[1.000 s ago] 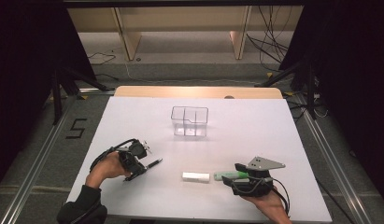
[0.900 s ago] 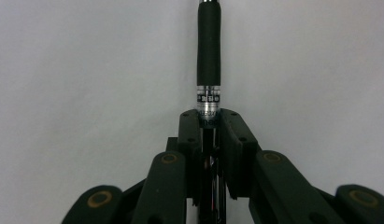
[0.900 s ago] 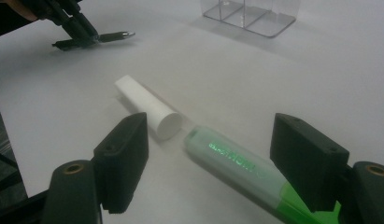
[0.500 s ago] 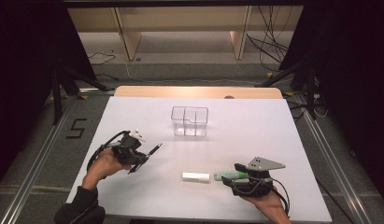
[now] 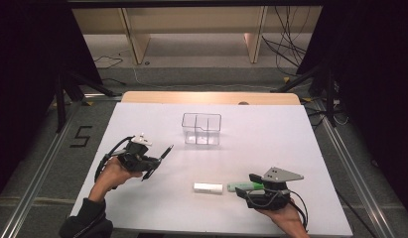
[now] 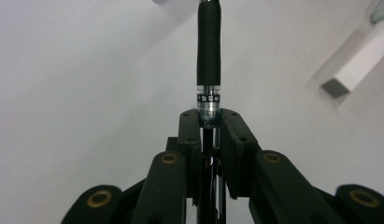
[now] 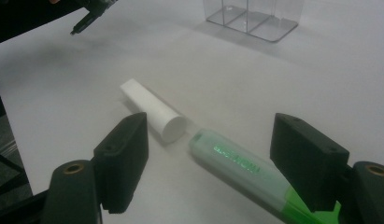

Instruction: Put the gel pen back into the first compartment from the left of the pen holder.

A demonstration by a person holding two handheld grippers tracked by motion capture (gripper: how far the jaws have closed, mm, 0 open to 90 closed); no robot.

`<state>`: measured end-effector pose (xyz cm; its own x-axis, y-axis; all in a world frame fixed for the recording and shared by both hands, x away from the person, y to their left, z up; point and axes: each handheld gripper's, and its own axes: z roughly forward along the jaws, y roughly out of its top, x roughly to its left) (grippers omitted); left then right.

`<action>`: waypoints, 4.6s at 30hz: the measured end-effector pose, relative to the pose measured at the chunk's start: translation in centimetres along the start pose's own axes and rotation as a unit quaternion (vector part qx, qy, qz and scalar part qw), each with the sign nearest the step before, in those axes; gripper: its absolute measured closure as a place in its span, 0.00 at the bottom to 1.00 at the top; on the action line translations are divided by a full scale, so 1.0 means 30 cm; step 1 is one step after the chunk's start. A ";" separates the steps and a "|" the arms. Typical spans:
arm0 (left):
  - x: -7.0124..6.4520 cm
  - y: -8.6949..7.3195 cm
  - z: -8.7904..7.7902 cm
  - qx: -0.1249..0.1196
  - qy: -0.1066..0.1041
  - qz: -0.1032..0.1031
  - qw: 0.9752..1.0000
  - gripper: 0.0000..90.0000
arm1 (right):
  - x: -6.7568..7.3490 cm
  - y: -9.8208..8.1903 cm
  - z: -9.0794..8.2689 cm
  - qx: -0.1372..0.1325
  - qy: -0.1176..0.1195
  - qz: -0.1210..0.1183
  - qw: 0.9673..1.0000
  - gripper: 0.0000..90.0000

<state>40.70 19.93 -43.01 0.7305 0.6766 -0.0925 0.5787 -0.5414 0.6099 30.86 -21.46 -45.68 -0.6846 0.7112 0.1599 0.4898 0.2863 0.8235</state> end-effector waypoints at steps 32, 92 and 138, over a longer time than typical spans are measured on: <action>0.053 0.177 0.016 -0.266 0.018 -0.110 0.958 0.88 | 0.004 -0.028 -0.049 -0.034 -0.004 0.007 0.999 0.31; 0.079 0.455 0.177 -0.291 0.035 -0.121 0.949 0.87 | 0.019 -0.043 -0.049 -0.030 0.004 0.003 1.000 0.25; 0.074 0.398 0.235 -0.270 0.042 -0.115 0.955 0.87 | 0.024 -0.045 -0.049 -0.027 0.005 -0.001 1.000 0.25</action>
<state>51.78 11.45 -41.48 0.5627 0.7959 -0.2235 0.4319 -0.0526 0.9004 28.92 -22.26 -45.86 -0.6911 0.7042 0.1627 0.4586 0.2533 0.8518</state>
